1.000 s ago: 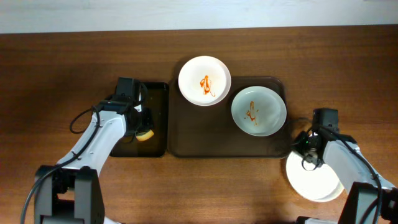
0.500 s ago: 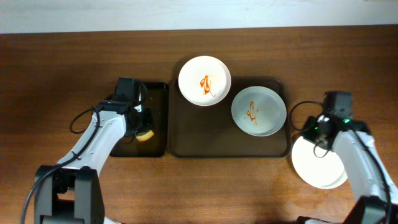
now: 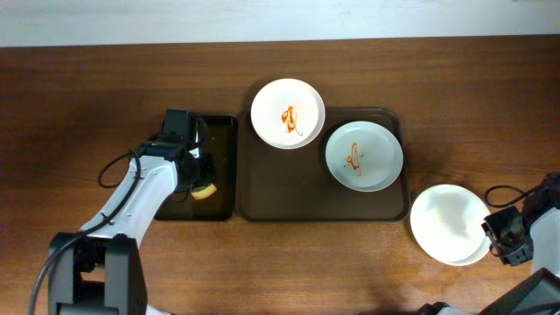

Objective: Clean dirty plates on tray and stack at the side
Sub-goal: 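Place the cleaned plate on the table right of the tray and release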

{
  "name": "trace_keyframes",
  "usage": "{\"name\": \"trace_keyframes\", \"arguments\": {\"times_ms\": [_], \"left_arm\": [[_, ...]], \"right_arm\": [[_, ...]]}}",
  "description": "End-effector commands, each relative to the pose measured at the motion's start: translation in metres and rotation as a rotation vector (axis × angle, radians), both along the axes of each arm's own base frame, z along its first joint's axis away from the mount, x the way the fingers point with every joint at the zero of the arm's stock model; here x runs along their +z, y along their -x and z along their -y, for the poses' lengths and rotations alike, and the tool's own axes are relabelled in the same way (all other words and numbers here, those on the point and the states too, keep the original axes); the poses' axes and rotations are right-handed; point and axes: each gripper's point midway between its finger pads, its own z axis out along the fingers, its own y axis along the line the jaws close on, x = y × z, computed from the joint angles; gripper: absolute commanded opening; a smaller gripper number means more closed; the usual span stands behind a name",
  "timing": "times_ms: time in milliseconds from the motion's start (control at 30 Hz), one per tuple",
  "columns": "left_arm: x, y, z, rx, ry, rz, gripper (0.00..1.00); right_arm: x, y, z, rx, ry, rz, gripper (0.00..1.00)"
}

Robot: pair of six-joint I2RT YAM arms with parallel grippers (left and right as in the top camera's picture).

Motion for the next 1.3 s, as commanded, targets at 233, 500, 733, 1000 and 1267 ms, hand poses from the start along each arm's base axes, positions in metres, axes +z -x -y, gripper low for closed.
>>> {"name": "trace_keyframes", "arguments": {"times_ms": [233,500,733,1000,1267], "left_arm": [[-0.003,0.003,-0.001,-0.009,0.002,-0.017,0.00],[-0.003,0.003,0.001,-0.012,0.014,-0.018,0.00],[-0.003,0.003,0.001,-0.012,0.014,-0.018,0.00],[-0.003,0.003,0.002,-0.013,0.017,-0.019,0.00],[-0.004,0.006,0.002,-0.014,0.019,-0.029,0.00]], "right_arm": [[-0.039,0.021,-0.015,-0.022,-0.035,-0.052,0.40],[-0.054,0.003,-0.020,-0.010,-0.048,0.063,0.09],[-0.043,-0.044,-0.009,-0.094,-0.050,0.297,0.04],[-0.012,-0.112,-0.006,0.129,0.039,0.538,0.04],[-0.011,-0.113,-0.001,0.129,0.095,0.512,0.14]]}}
